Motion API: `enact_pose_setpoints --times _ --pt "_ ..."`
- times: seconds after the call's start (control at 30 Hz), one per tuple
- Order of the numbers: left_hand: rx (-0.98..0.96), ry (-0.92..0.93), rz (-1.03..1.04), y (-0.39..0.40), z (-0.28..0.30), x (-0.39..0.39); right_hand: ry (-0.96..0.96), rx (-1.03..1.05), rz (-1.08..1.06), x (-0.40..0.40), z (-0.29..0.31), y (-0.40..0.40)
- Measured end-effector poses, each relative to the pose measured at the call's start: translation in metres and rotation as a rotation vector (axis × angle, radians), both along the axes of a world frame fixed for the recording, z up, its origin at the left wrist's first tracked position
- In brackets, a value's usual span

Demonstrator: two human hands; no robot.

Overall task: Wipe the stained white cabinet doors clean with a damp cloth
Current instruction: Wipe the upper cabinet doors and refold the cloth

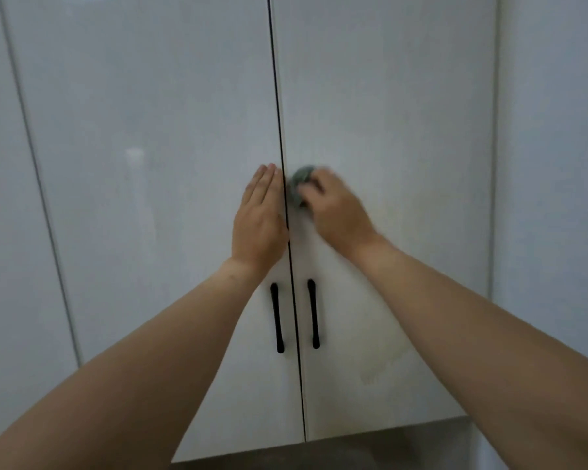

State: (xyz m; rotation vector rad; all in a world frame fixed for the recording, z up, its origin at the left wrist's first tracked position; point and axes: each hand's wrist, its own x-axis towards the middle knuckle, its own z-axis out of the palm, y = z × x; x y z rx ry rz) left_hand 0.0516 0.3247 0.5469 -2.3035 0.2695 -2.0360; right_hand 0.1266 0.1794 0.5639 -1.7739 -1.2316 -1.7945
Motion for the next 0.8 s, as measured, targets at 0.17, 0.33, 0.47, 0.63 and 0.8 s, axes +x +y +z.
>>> enact_pose_setpoints --times 0.17,0.33,0.47,0.63,0.8 --pt "0.010 0.017 0.012 0.000 -0.001 0.000 0.026 0.130 0.005 0.000 -0.007 0.002" --pt "-0.025 0.045 0.014 -0.011 -0.007 0.002 -0.200 -0.193 -0.060 0.018 -0.074 -0.032" --pt "0.006 0.078 0.081 -0.043 -0.011 0.010 0.218 0.538 0.006 0.043 -0.025 -0.064" --pt "0.065 0.151 0.142 -0.084 -0.012 0.033 0.105 0.128 -0.103 0.035 -0.057 -0.065" --pt "0.029 0.184 0.189 -0.100 -0.013 0.049 0.272 0.574 -0.270 0.081 -0.024 -0.148"
